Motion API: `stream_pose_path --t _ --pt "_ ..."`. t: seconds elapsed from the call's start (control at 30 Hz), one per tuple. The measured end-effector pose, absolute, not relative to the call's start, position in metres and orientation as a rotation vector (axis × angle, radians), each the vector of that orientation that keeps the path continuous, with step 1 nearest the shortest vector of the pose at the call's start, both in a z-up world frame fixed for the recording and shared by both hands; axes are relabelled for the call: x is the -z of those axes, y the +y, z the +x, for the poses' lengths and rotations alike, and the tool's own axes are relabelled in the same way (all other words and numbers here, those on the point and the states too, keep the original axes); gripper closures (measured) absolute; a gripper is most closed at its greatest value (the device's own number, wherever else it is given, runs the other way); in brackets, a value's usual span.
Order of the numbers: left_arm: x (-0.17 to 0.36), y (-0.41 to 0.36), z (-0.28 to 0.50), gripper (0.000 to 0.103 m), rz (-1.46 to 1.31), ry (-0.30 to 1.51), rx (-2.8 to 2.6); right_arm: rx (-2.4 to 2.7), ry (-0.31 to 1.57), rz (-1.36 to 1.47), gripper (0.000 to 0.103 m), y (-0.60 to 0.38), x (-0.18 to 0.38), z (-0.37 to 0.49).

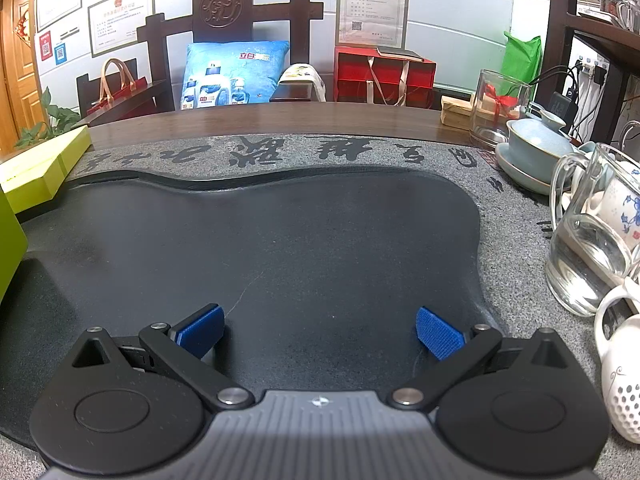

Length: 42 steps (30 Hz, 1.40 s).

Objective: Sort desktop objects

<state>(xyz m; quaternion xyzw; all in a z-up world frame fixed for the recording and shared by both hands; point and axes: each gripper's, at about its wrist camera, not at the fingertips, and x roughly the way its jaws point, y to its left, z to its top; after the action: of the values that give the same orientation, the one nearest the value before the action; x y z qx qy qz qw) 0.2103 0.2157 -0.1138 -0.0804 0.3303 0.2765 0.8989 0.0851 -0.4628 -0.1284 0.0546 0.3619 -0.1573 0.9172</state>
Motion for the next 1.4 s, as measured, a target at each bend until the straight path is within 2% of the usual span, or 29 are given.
stream_pose_path --t 1.4 --pt "0.1135 0.2162 0.2054 0.000 -0.175 0.683 -0.579 0.324 0.745 0.113 0.000 -0.4627 0.1286 0.0848"
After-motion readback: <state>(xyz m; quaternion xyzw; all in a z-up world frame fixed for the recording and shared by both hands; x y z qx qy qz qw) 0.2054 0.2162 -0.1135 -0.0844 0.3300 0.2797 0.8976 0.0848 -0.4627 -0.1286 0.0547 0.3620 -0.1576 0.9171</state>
